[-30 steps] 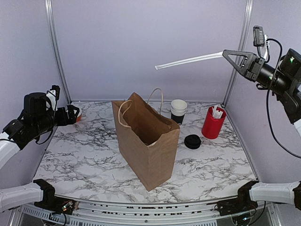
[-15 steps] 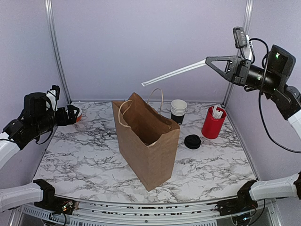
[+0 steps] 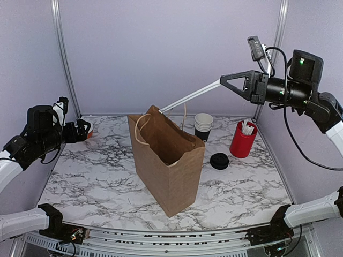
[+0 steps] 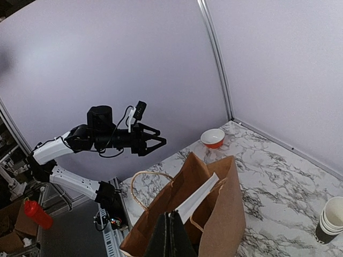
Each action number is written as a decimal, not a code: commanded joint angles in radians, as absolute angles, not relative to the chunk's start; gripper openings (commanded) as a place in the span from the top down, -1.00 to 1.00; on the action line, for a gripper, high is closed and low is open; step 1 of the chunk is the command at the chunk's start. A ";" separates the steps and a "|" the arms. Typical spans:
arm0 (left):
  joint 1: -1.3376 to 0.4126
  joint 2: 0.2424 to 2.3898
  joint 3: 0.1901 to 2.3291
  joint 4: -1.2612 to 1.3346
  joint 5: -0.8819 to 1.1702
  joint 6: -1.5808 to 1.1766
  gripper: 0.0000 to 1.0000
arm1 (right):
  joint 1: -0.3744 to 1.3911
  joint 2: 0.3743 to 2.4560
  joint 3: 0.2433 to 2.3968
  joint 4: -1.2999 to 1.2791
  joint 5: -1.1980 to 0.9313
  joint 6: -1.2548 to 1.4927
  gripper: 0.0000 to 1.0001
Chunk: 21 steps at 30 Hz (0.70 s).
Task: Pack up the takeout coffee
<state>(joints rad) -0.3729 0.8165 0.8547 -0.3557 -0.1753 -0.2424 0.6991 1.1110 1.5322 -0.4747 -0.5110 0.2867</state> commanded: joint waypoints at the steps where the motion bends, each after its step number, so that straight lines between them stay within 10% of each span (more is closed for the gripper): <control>1: -0.369 0.811 0.845 -0.329 -0.173 -0.235 -0.98 | 0.727 1.116 1.576 -0.533 -0.435 0.258 1.00; 21: -0.368 0.809 0.845 -0.329 -0.172 -0.236 -0.98 | 0.988 1.292 1.671 -0.691 -0.172 0.187 1.00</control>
<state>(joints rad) -0.3729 0.8165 0.8547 -0.3557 -0.1753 -0.2424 0.9611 1.2671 1.6165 -0.6422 -0.2382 0.2111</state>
